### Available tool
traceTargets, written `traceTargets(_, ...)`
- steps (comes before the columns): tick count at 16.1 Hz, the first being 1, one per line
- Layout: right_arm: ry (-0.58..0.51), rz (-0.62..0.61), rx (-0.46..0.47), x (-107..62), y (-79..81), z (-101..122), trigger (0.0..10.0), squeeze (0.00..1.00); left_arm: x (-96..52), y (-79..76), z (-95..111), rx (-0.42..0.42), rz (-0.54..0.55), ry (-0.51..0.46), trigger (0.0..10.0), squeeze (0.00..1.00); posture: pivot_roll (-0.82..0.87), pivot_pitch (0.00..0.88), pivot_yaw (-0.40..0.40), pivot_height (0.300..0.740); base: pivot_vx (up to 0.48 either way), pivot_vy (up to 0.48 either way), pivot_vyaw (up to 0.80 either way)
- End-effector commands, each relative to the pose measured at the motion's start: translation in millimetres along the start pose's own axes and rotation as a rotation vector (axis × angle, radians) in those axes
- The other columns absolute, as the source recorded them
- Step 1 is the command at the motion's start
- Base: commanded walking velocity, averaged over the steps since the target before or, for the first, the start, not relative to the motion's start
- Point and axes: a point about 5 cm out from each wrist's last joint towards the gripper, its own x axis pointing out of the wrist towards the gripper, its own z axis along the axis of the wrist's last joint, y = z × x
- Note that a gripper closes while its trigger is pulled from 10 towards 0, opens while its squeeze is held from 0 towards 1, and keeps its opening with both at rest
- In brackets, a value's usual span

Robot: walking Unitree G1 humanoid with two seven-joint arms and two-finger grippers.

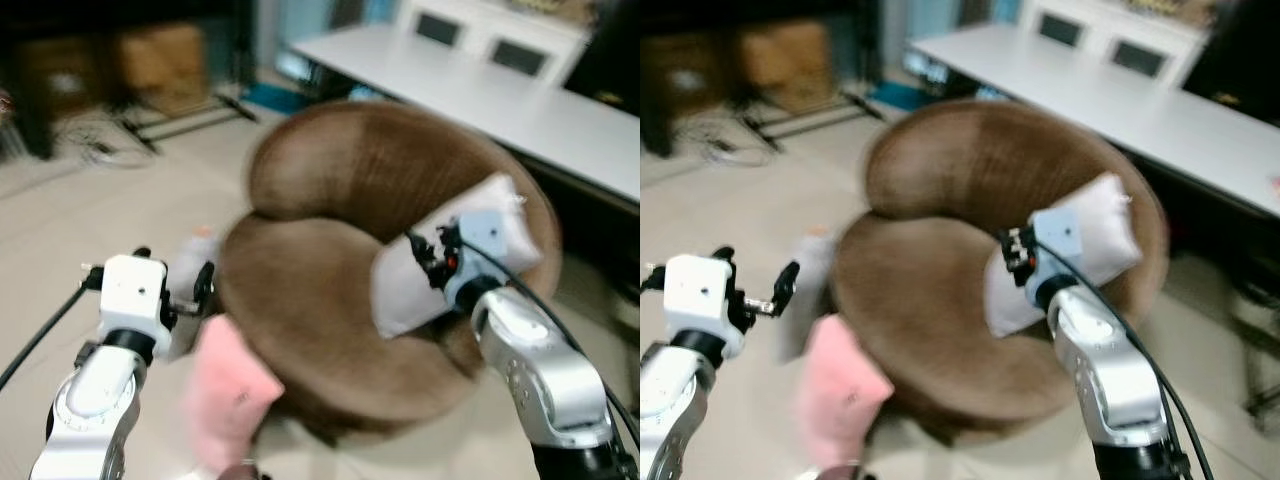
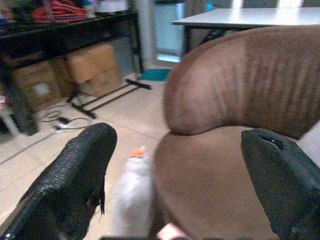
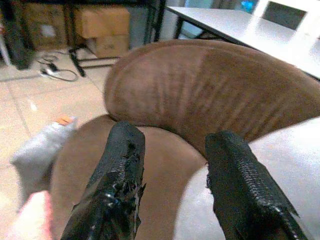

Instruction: Move the pillow to the sofa from floor

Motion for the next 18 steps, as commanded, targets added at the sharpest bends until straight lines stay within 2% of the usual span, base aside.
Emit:
traceTargets(1, 0.019, -0.042, 0.016, -1.6, -9.6, -3.8, 10.0, 0.00, 0.3, -5.0, 0.8, -0.004, -0.015, -0.006, 10.0, 0.00, 0.00, 0.000, -0.128, 0.740, 0.000, 0.341, 0.00)
traceTargets(6, 0.026, -0.041, 0.013, -0.8, -9.1, -4.7, 10.0, 0.00, 1.6, -4.4, 0.0, 0.001, -0.012, 0.000, 10.0, 0.00, -0.01, 0.000, -0.125, 0.740, 0.000, 0.338, 0.00)
traceTargets(11, 0.036, -0.060, 0.050, -3.8, -6.6, -9.9, 10.0, 0.00, 1.8, 0.2, 0.8, 0.024, 0.035, -0.021, 10.0, 0.00, -0.01, 0.000, -0.115, 0.740, 0.000, 0.000, 0.00)
traceTargets(13, 0.007, -0.063, -0.006, -6.1, -6.0, -8.9, 10.0, 0.00, -1.6, 2.5, -4.3, 0.079, 0.029, -0.017, 10.0, 0.00, -0.02, 0.000, -0.110, 0.740, 0.000, 0.000, 0.00)
traceTargets(15, 0.012, -0.045, -0.036, -7.4, -4.6, -11.3, 10.0, 0.00, -4.4, 1.9, -8.2, 0.086, 0.030, -0.012, 10.0, 0.00, -0.02, 0.000, -0.110, 0.740, 0.120, 0.000, 0.80)
traceTargets(18, 0.014, -0.049, -0.024, -7.3, -5.1, -11.8, 10.0, 0.00, -5.2, 1.6, -9.0, 0.083, 0.033, -0.014, 10.0, 0.00, -0.02, 0.000, -0.110, 0.740, 0.275, 0.000, 0.80)
